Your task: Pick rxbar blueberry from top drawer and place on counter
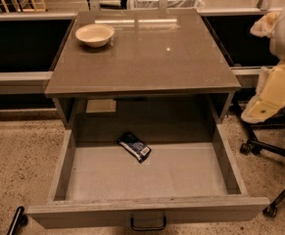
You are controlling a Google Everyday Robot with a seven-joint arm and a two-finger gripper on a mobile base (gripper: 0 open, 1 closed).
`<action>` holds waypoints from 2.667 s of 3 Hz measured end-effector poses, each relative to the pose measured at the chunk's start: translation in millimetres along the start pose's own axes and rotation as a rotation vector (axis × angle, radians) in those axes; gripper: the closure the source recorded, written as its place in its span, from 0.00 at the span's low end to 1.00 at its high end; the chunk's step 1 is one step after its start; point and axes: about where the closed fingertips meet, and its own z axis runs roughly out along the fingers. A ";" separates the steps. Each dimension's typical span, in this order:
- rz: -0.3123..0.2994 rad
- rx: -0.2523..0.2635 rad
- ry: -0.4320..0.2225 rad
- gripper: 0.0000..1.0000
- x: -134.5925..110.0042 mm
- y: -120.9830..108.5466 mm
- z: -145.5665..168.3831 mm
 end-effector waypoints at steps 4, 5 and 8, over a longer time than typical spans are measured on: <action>0.020 -0.065 -0.305 0.00 -2.7 57.8 136.1; -0.008 -0.165 -0.332 0.00 -30.0 66.9 173.2; 0.183 -0.175 -0.433 0.00 -67.4 115.2 309.7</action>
Offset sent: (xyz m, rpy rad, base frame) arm 0.0274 0.0787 -0.2032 0.4948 0.0021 0.0225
